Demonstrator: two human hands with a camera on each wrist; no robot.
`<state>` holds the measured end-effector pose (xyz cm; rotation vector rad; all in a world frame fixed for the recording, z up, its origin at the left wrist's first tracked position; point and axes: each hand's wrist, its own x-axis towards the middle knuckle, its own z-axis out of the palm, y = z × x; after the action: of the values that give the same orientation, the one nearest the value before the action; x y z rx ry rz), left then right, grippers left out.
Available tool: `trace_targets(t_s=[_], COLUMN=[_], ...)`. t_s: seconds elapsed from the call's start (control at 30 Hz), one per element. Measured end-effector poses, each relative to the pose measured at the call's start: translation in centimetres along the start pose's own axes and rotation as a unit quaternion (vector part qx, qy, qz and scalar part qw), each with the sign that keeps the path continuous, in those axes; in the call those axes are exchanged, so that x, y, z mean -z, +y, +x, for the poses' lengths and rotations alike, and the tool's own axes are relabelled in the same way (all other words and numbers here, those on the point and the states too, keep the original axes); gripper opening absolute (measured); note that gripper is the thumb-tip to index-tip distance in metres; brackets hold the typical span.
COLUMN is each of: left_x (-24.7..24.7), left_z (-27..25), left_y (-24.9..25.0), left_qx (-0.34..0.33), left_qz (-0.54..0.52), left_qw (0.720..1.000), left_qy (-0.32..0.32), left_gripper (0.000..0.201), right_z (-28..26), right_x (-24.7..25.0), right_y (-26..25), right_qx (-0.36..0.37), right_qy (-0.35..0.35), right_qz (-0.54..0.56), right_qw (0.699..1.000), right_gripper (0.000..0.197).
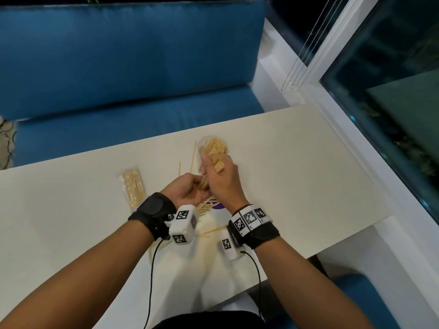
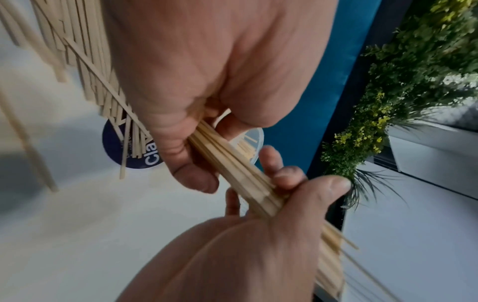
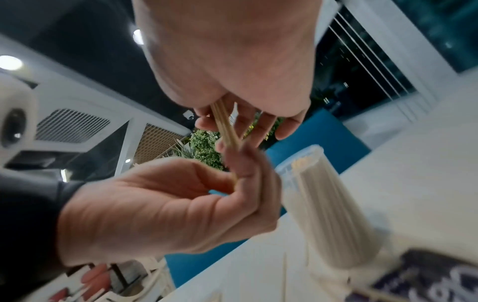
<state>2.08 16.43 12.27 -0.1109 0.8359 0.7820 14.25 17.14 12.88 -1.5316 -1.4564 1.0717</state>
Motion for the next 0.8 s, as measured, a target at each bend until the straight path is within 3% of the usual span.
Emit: trace_targets(t_s=[0.07,0.17,0.27,0.47,0.7,0.8], left_x=[0.2,0.1,-0.2,-1.1,-2.4,-2.9], left_z=[-0.1,0.0,-0.1,0.3,1.3,2.5], left_y=[1.1,2.6,3.1,2.8,3.6,4.7], left_qx=[-0.002,-0.006,-0.012,-0.056,-0.082,-0.129], left_qz=[0.015,0.02,-0.032,-0.024,-0.019,0.003], left_qw=[1.0,1.0,0.999,0.998,0.995,0.989], left_qy=[0.01,0.023,-0.011,-0.025,0.057,0.072], left_gripper=[0.028,0.027,0.026,0.03,0.025,0.033], right_z=[0.5,1.8,2.9,4.6,6.8,8.3], right_x=[0.3,0.8,0.8,2.2,4.9,6.0], right_y=[-0.4,-1.0,-1.4,-2.1,-2.8,-3.4], right_qx=[0.023,0.009,-0.006,-0.033,0.018,0.061], right_qy=[-0.004,-0.057,-0.067,-0.098,-0.176,-0.154], right_qz=[-0.046,-0.006,-0.01,-0.007,-0.009,-0.034], right_qw=[0.999,0.998,0.998,0.995,0.984,0.986], right_gripper=[0.046,0.047,0.05,0.037,0.014,0.01])
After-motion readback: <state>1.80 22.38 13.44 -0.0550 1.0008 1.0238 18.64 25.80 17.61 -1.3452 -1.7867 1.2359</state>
